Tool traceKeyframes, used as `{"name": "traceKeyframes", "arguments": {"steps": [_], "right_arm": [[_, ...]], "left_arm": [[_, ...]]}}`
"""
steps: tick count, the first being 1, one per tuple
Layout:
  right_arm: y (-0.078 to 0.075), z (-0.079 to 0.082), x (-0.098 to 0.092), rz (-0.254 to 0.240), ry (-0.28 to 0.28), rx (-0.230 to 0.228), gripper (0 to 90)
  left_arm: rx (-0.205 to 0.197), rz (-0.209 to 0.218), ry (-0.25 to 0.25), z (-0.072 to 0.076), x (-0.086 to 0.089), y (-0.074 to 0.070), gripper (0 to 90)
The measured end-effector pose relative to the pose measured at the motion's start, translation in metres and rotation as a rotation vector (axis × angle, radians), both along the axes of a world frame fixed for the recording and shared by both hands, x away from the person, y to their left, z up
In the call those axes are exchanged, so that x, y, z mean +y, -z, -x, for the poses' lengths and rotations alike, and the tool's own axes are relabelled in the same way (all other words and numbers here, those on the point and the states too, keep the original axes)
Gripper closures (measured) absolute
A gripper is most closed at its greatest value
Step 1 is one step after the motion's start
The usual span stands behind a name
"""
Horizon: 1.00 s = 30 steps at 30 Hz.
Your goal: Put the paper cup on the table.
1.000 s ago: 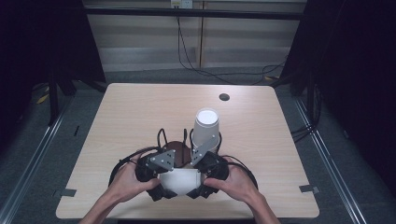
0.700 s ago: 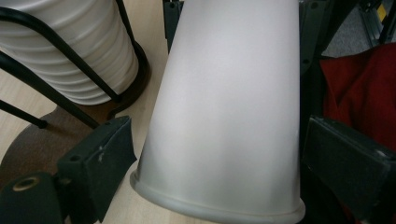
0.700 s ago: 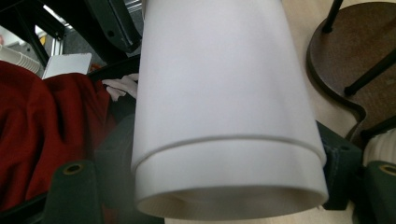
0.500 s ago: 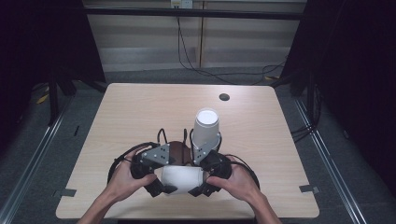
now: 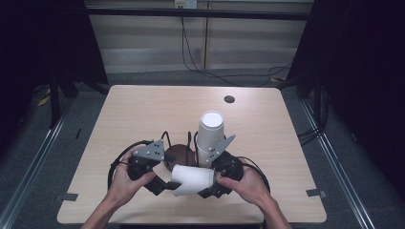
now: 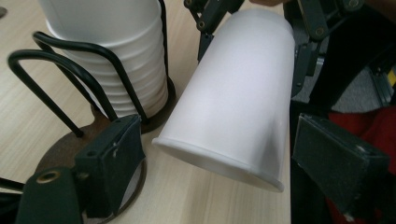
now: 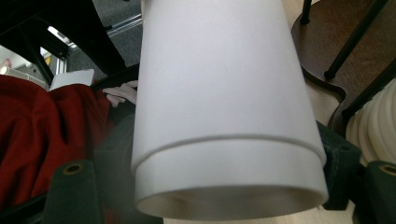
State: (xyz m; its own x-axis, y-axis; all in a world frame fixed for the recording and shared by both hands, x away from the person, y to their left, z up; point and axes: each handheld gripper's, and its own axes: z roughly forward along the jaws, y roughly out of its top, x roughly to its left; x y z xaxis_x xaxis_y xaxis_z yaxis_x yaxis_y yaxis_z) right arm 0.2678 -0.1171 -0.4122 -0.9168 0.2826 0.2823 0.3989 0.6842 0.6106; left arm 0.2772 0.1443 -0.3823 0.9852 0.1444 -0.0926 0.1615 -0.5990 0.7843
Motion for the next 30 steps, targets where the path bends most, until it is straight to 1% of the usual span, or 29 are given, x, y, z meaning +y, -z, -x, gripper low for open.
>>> {"name": "traceKeyframes", "arguments": {"steps": [2, 4, 6, 7, 9, 10, 11, 12, 13, 14, 15, 16, 17, 19, 21, 23, 25, 27, 29, 30], "right_arm": [[0.000, 0.000, -0.002, -0.001, 0.009, -0.002, 25.5], [0.000, 0.000, -0.004, -0.004, 0.017, -0.006, 25.5], [0.000, 0.000, -0.006, -0.015, 0.027, -0.009, 25.5], [-0.001, 0.000, -0.008, -0.018, 0.031, -0.014, 25.5], [-0.001, 0.000, -0.010, -0.035, 0.040, -0.003, 25.5], [-0.001, 0.000, -0.011, -0.038, 0.051, -0.007, 25.5], [-0.001, 0.000, -0.013, -0.046, 0.058, -0.010, 25.5], [-0.001, 0.000, -0.013, -0.046, 0.058, -0.010, 25.5], [-0.002, 0.000, -0.014, -0.063, 0.069, -0.008, 25.5], [-0.002, 0.000, -0.015, -0.067, 0.071, -0.010, 25.5], [-0.003, 0.000, -0.018, -0.097, 0.074, -0.009, 25.5], [-0.003, 0.000, -0.018, -0.097, 0.074, -0.009, 25.5], [-0.003, 0.001, -0.018, -0.106, 0.075, -0.010, 25.5], [-0.003, 0.001, -0.020, -0.133, 0.083, -0.022, 25.4], [-0.003, 0.001, -0.021, -0.139, 0.085, -0.022, 25.4], [-0.002, 0.001, -0.022, -0.149, 0.091, -0.018, 25.4], [0.000, -0.001, -0.023, -0.151, 0.096, -0.016, 25.4], [0.001, -0.002, -0.024, -0.167, 0.108, -0.018, 25.5], [-0.001, -0.002, -0.025, -0.181, 0.116, -0.027, 25.5], [-0.001, -0.002, -0.025, -0.201, 0.115, -0.026, 25.5]], "left_arm": [[-0.007, 0.016, -0.014, 0.001, 0.004, -0.001, 15.8], [-0.005, 0.022, -0.030, 0.003, 0.008, 0.001, 15.8], [0.001, 0.042, -0.028, 0.003, 0.015, 0.003, 15.8], [0.003, 0.048, -0.037, 0.003, 0.017, 0.004, 15.8], [0.016, 0.054, -0.055, 0.002, 0.021, 0.007, 15.8], [0.019, 0.061, -0.065, 0.002, 0.023, 0.008, 15.8], [0.035, 0.091, -0.075, 0.001, 0.026, 0.010, 15.8], [0.035, 0.091, -0.075, 0.001, 0.026, 0.010, 15.8], [0.037, 0.097, -0.076, 0.000, 0.027, 0.010, 15.8], [0.046, 0.112, -0.087, 0.000, 0.029, 0.011, 15.8], [0.046, 0.112, -0.092, 0.000, 0.030, 0.012, 15.8], [0.043, 0.108, -0.098, 0.000, 0.030, 0.013, 15.8], [0.043, 0.109, -0.108, 0.000, 0.031, 0.014, 15.7], [0.048, 0.111, -0.110, 0.001, 0.033, 0.017, 15.7], [0.056, 0.108, -0.110, 0.002, 0.035, 0.019, 15.7], [0.046, 0.093, -0.115, 0.005, 0.036, 0.021, 15.7], [0.048, 0.089, -0.112, 0.006, 0.038, 0.023, 15.7], [0.055, 0.090, -0.116, 0.005, 0.039, 0.025, 15.8], [0.062, 0.106, -0.120, 0.004, 0.039, 0.027, 15.8], [0.069, 0.114, -0.121, 0.004, 0.040, 0.028, 15.8]]}}
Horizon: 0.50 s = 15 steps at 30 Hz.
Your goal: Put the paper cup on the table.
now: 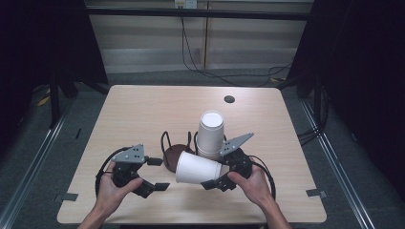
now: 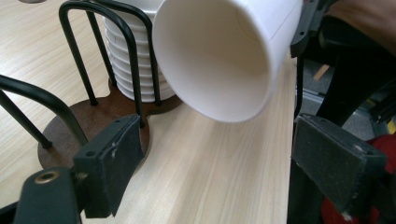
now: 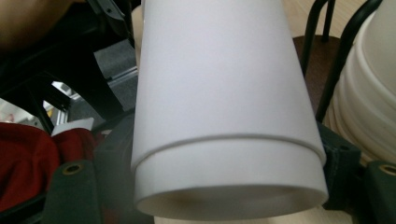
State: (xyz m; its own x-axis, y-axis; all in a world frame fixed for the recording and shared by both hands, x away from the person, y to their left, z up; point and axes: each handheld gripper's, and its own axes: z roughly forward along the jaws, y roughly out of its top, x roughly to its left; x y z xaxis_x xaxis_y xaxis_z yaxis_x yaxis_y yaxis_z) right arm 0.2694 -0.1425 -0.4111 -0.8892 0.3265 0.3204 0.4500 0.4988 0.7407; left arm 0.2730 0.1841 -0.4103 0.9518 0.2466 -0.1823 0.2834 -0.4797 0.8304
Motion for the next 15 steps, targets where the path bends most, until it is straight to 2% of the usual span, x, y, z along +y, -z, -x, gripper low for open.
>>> {"name": "traceKeyframes", "arguments": {"steps": [1, 2, 3, 8, 15], "right_arm": [[-0.0017, 0.0005, -0.0020, -0.024, 0.004, -0.008, 25.4], [-0.0017, 0.0005, -0.0020, -0.024, 0.004, -0.008, 25.4], [-0.0024, 0.0009, -0.0041, -0.062, 0.000, -0.014, 25.4], [-0.0025, 0.0018, -0.0051, -0.086, -0.002, -0.022, 25.4], [-0.0017, 0.0028, -0.0032, -0.130, -0.012, -0.046, 25.3]], "left_arm": [[0.006, 0.004, -0.005, -0.0008, 0.0009, 0.0016, 15.8], [0.006, 0.004, -0.005, -0.0008, 0.0009, 0.0016, 15.8], [0.013, 0.025, -0.007, -0.0006, 0.0011, 0.0025, 15.8], [0.019, 0.064, -0.003, 0.0002, 0.0001, 0.0016, 15.8], [0.012, 0.085, 0.007, 0.0039, -0.0034, 0.0004, 15.8]]}}
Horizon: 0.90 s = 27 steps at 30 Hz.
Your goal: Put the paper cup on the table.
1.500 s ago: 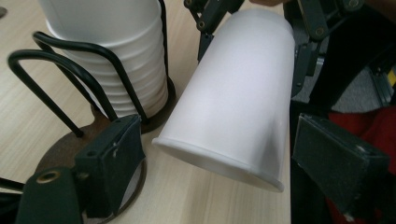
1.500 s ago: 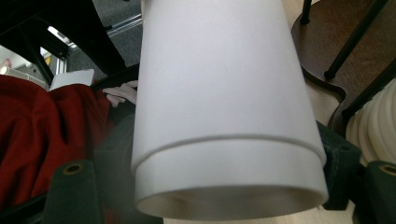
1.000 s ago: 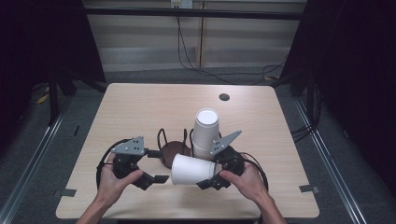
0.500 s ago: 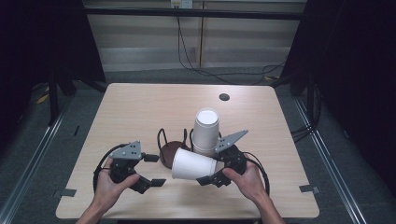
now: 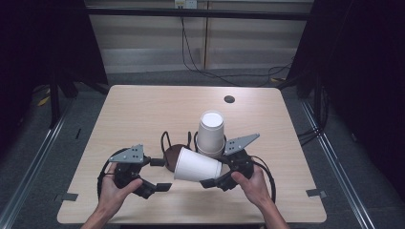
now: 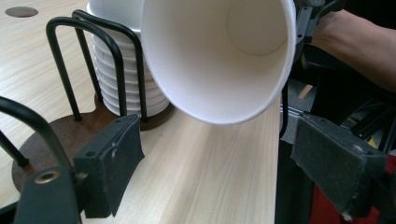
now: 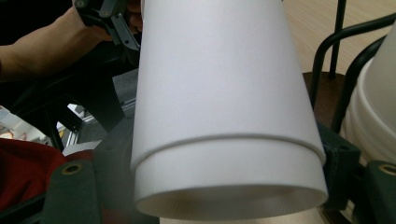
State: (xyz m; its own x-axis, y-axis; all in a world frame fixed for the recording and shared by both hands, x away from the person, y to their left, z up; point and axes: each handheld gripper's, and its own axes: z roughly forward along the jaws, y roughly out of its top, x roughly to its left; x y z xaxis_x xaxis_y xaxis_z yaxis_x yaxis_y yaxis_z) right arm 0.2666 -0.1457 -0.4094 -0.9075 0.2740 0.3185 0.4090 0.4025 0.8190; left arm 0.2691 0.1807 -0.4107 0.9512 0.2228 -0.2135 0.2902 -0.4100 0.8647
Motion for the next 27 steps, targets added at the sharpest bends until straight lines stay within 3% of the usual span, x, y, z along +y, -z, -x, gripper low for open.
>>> {"name": "traceKeyframes", "arguments": {"steps": [7, 12, 19, 21, 24, 27], "right_arm": [[-0.002, 0.002, -0.001, -0.055, -0.001, -0.026, 25.3], [0.000, 0.003, 0.001, -0.072, -0.015, -0.023, 25.2], [0.000, 0.003, 0.007, -0.070, -0.037, -0.024, 25.2], [0.001, 0.004, 0.008, -0.066, -0.044, -0.023, 25.3], [0.001, 0.004, 0.010, -0.063, -0.050, -0.022, 25.3], [0.001, 0.004, 0.011, -0.059, -0.057, -0.021, 25.3]], "left_arm": [[-0.017, 0.016, 0.021, 0.005, -0.004, -0.004, 15.8], [0.007, 0.103, 0.060, 0.004, -0.005, -0.005, 15.8], [-0.005, 0.140, 0.025, 0.003, -0.005, -0.006, 15.7], [-0.021, 0.158, -0.006, 0.003, -0.003, -0.006, 15.8], [0.015, 0.184, -0.005, 0.000, -0.002, -0.003, 15.4], [0.012, 0.179, -0.012, -0.001, -0.003, -0.002, 12.6]]}}
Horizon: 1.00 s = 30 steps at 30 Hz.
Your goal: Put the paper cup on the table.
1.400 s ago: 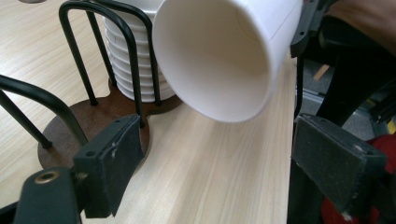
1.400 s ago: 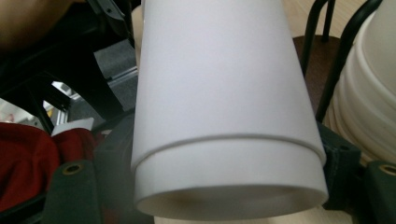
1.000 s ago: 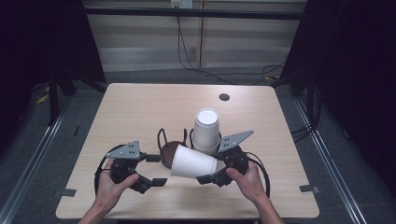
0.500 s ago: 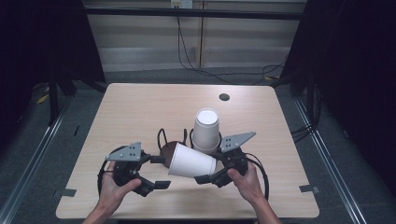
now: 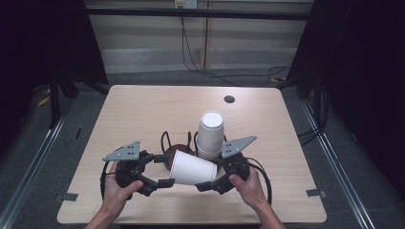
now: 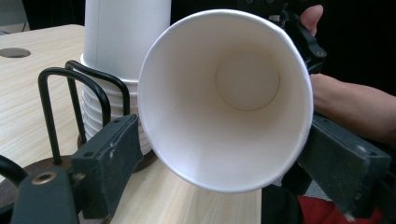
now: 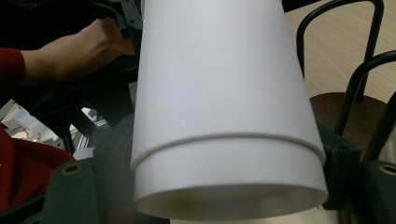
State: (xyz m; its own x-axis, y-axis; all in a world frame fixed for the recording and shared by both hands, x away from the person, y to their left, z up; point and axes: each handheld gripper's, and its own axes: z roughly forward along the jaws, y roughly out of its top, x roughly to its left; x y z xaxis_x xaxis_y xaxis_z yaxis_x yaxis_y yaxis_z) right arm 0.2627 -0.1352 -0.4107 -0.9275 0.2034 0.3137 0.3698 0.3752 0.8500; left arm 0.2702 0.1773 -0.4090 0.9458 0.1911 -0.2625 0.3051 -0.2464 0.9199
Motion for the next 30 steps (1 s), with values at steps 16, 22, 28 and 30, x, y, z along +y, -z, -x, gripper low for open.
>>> {"name": "traceKeyframes", "arguments": {"steps": [16, 22, 28, 30], "right_arm": [[0.001, 0.002, 0.011, 0.003, -0.033, -0.005, 25.4], [0.001, 0.002, 0.014, 0.006, -0.033, -0.009, 25.4], [0.000, 0.002, 0.018, 0.012, -0.037, -0.017, 25.4], [0.002, 0.002, 0.018, 0.018, -0.041, -0.016, 25.4]], "left_arm": [[-0.019, -0.008, 0.007, 0.000, -0.017, -0.001, 0.0], [0.003, 0.022, 0.018, -0.003, -0.017, 0.002, 1.0], [0.009, 0.039, 0.038, -0.003, -0.017, 0.002, 3.6], [0.015, 0.036, 0.038, -0.003, -0.017, 0.002, 3.7]]}}
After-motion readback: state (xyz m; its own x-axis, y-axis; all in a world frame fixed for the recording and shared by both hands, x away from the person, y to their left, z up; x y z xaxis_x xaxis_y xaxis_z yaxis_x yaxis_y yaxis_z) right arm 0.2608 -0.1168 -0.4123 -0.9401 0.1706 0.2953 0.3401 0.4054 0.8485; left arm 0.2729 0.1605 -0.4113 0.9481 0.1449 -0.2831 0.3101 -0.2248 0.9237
